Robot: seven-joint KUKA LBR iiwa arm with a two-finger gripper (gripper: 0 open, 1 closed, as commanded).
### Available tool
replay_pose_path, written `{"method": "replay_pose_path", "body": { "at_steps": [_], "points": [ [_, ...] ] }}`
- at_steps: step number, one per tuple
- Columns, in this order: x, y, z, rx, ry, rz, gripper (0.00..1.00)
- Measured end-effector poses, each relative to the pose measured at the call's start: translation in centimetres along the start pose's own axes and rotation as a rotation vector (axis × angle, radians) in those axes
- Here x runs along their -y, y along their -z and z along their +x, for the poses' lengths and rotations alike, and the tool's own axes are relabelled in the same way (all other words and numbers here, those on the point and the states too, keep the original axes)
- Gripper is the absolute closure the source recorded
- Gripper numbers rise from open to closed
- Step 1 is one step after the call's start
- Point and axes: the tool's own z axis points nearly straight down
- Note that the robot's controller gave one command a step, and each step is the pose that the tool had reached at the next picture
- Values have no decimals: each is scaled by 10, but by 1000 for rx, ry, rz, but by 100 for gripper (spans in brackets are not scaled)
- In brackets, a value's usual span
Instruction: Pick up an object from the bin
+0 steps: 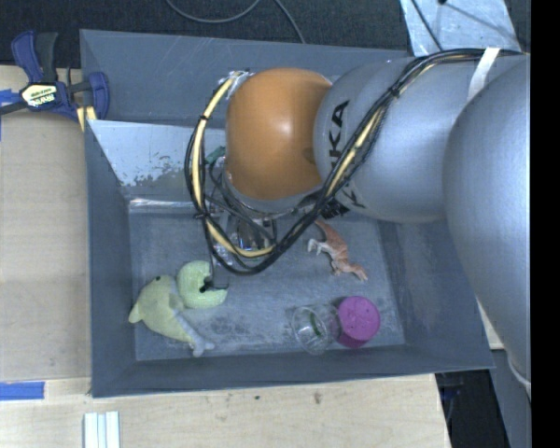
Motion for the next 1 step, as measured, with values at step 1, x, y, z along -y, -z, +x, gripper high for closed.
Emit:
{"method": "replay_pose_path", "body": {
  "at_steps": [1],
  "points": [
    [10, -75, -4, 4, 22, -1, 0]
  ]
}}
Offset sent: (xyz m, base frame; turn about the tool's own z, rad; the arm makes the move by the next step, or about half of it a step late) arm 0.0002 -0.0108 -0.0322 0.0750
